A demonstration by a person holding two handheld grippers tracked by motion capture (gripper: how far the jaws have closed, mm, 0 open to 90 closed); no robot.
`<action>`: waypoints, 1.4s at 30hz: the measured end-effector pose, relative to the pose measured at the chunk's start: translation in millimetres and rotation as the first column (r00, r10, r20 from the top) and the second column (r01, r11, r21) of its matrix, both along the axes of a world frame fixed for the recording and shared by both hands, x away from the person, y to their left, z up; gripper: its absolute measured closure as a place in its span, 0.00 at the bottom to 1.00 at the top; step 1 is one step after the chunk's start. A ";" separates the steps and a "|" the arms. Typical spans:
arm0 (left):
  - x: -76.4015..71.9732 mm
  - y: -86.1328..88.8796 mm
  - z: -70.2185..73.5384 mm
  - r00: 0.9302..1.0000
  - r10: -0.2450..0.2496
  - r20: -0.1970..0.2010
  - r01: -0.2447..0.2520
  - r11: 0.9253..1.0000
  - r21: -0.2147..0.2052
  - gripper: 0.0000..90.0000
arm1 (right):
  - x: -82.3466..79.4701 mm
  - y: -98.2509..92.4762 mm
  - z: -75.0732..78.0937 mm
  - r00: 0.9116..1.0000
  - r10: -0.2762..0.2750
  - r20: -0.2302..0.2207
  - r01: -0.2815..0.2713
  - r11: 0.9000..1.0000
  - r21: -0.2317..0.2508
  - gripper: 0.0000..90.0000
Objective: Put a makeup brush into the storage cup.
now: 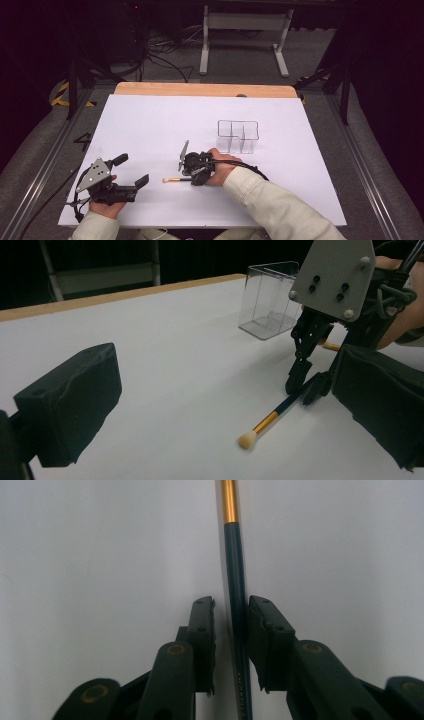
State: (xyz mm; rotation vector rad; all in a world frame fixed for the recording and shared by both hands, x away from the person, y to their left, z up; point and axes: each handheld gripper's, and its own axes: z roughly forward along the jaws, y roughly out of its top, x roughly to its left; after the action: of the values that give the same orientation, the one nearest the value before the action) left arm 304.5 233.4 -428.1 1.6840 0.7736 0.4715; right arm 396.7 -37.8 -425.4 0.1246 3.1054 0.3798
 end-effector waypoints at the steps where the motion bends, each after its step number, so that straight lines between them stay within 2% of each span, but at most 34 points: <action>1: 0.0 0.2 0.1 1.000 -0.002 -0.001 0.002 1.000 0.001 0.00 | 0.1 0.2 0.0 1.000 0.003 0.000 -0.003 1.000 -0.002 0.83; 11: 0.1 0.0 0.0 1.000 0.000 -0.001 0.000 1.000 0.000 0.00 | -1.7 1.3 0.0 1.000 0.012 -0.008 -0.012 1.000 -0.011 0.92; 23: -0.1 0.4 0.1 1.000 0.002 -0.001 -0.002 1.000 0.002 0.00 | -1.7 1.9 1.5 1.000 0.003 0.000 -0.003 1.000 -0.021 0.93; 27: 0.1 0.4 0.1 1.000 0.003 0.001 -0.003 1.000 0.001 0.00 | -1.6 -0.8 7.8 1.000 -0.003 0.009 0.003 1.000 0.015 0.93; 34: 1.0 -0.3 -0.3 1.000 0.007 0.004 -0.007 1.000 -0.005 0.00 | -3.0 -10.0 28.0 0.999 -0.034 0.033 0.032 0.998 0.063 0.93; 42: 3.2 -1.5 -0.8 1.000 0.008 0.004 -0.008 1.000 -0.007 0.00 | -8.6 -25.7 56.6 0.995 -0.057 0.080 0.043 0.984 0.172 0.93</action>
State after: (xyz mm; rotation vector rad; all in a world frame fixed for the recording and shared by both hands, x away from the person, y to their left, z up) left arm 307.7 231.9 -428.9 1.6735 0.7788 0.4766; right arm 388.1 -63.5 -368.8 0.1822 2.9758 0.6320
